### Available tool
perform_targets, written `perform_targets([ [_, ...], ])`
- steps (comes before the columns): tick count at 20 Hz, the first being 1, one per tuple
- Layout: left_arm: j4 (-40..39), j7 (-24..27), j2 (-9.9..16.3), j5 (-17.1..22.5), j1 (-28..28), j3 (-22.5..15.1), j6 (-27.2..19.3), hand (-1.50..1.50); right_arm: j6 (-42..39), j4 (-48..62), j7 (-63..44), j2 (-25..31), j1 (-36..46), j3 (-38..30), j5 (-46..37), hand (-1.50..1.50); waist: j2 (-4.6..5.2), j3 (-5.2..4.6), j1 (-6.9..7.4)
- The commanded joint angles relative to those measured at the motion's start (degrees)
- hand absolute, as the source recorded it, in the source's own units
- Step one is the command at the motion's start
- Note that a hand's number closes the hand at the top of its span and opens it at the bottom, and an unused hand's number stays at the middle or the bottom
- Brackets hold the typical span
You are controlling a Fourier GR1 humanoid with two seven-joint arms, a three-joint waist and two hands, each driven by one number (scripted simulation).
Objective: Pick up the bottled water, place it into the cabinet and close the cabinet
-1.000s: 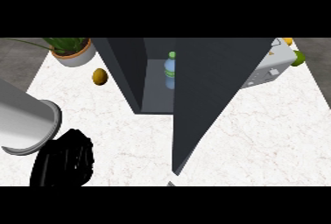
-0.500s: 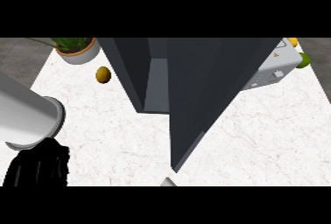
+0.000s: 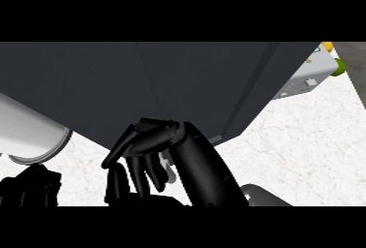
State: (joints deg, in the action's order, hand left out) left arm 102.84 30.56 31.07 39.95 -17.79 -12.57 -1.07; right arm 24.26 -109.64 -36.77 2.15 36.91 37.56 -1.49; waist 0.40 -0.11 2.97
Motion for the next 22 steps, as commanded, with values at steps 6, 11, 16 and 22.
perform_targets([
  [6, 2.01, 1.05, 1.93, 1.52, -4.91, 3.85, 4.89, 1.5, -14.08, 27.46, 14.81, -0.83, 7.92, -19.2, 16.99, 1.5, 0.22, 0.14, -0.59],
  [11, 2.2, -3.14, 3.56, 4.28, -2.96, 7.99, 4.58, 1.5, -20.73, 42.38, 21.68, -0.8, 14.55, -24.05, 17.35, 1.5, 0.1, 0.13, -1.13],
  [16, -0.02, 0.99, 3.01, 2.48, -5.61, 7.02, 9.44, 1.5, -22.94, 48.11, 24.15, 1.65, 16.58, -26.84, 17.46, 1.5, 0.41, 0.04, -0.3],
  [22, 0.75, -1.38, 2.29, 1.69, -1.3, 6.08, 6.7, 1.5, -27.97, 51.29, 28.66, 5.08, 17.22, -28.77, 18.92, 1.5, 1.13, 0.08, -0.61],
])
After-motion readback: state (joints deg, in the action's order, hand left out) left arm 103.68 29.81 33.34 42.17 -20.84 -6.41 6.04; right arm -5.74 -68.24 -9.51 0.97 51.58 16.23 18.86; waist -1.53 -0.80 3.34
